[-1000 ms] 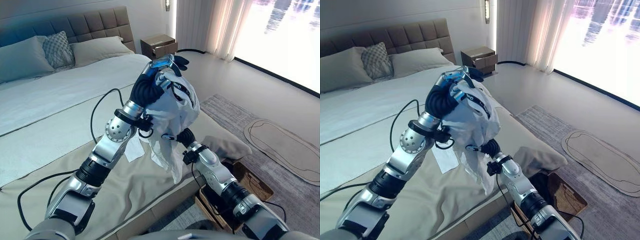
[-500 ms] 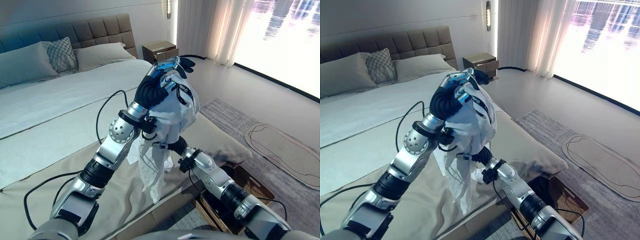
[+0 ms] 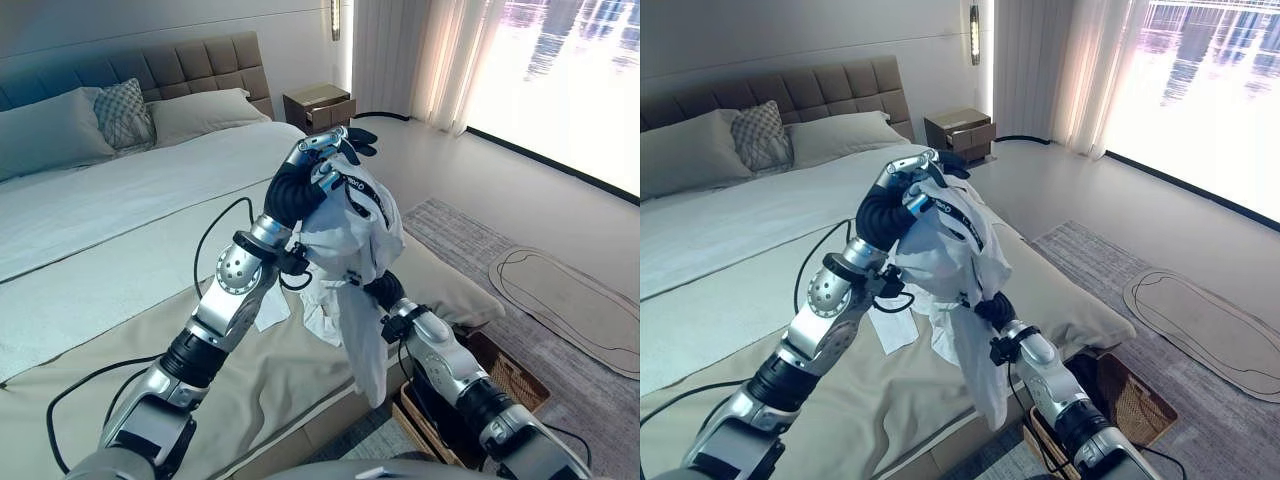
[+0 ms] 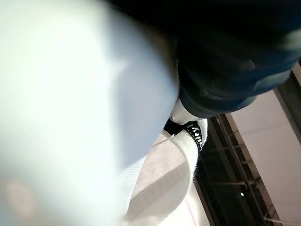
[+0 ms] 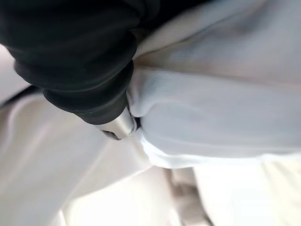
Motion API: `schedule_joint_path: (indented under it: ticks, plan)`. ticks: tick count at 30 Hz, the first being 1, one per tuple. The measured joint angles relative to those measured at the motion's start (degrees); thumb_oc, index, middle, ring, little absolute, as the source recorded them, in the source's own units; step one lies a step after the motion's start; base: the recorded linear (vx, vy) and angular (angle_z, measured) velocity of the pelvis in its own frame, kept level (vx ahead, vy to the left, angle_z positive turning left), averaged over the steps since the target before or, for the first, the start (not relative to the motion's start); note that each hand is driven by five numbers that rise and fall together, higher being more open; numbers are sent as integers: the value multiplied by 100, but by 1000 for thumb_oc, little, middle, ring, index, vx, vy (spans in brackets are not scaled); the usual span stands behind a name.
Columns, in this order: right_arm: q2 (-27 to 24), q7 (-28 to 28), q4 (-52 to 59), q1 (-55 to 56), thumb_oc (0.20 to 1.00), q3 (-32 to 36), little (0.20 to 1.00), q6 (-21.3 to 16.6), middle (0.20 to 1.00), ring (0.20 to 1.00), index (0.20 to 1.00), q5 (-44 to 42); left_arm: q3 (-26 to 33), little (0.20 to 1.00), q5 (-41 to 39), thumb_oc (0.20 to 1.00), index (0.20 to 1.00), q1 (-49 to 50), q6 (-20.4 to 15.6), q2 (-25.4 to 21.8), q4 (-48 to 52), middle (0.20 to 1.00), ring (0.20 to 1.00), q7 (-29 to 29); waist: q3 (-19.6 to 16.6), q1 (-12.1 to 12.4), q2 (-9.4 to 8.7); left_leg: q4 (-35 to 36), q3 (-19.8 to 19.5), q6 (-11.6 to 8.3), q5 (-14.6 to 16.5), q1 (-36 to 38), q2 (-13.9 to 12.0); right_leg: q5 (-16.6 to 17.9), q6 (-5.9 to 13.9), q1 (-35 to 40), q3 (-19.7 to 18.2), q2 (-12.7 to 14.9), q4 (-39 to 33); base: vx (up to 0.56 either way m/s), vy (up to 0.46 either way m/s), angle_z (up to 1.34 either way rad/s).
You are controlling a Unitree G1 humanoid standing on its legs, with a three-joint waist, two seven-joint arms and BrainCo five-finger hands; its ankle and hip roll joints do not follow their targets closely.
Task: Pick up clothes into the bucket
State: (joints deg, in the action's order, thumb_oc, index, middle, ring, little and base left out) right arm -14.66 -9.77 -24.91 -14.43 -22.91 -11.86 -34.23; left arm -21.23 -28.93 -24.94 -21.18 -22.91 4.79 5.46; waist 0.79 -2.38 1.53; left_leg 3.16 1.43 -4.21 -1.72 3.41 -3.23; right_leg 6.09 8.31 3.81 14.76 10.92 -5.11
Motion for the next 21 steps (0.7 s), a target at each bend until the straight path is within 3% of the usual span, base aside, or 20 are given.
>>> schedule_joint_path:
  ticks: [4, 5, 12, 18, 21]
  plan:
    - [-76, 101, 143, 217, 200, 361, 200, -157, 200, 200, 200, -148, 289, 200, 12, 200, 200, 409, 10, 20, -108, 200, 200, -94, -2, 4, 3, 20, 4, 6, -4, 2, -5, 0, 0, -10, -2, -3, 0, 0, 0, 0]
    - [-63, 135, 191, 285, 200, 521, 200, -176, 200, 200, 200, -148, 405, 1000, 97, 1000, 1000, 545, 12, 29, -199, 1000, 1000, -144, -6, 8, 8, 25, 5, 7, -4, 3, -5, -2, 0, -10, -3, -2, -1, 0, 0, 0]
    - [-91, 447, 250, 592, 200, 1196, 200, -381, 200, 200, 200, -138, 783, 1000, 499, 1000, 1000, 1400, 54, 239, -825, 1000, 1000, -404, -10, -1, 11, 60, 12, 8, -4, 5, -21, -21, 4, -28, -6, -29, -2, 0, 0, 0]
    - [-245, 1316, 192, 949, 200, 2493, 200, -593, 200, 200, 200, -116, 1628, 1000, 573, 1000, 1000, 2434, 40, 446, -1644, 1000, 1000, -705, 13, 14, -9, 127, 18, 10, -6, -6, -63, -67, 26, -71, -6, -71, -3, 0, 0, 0]
    - [-363, 1590, 114, 948, 200, 2822, 200, -736, 200, 200, 200, -121, 1699, 1000, 573, 1000, 1000, 2738, 46, 450, -2063, 1000, 1000, -670, 36, 5, -10, 141, 31, 13, -8, -17, -66, -70, 27, -106, -20, -71, -5, -8, -2, -2]
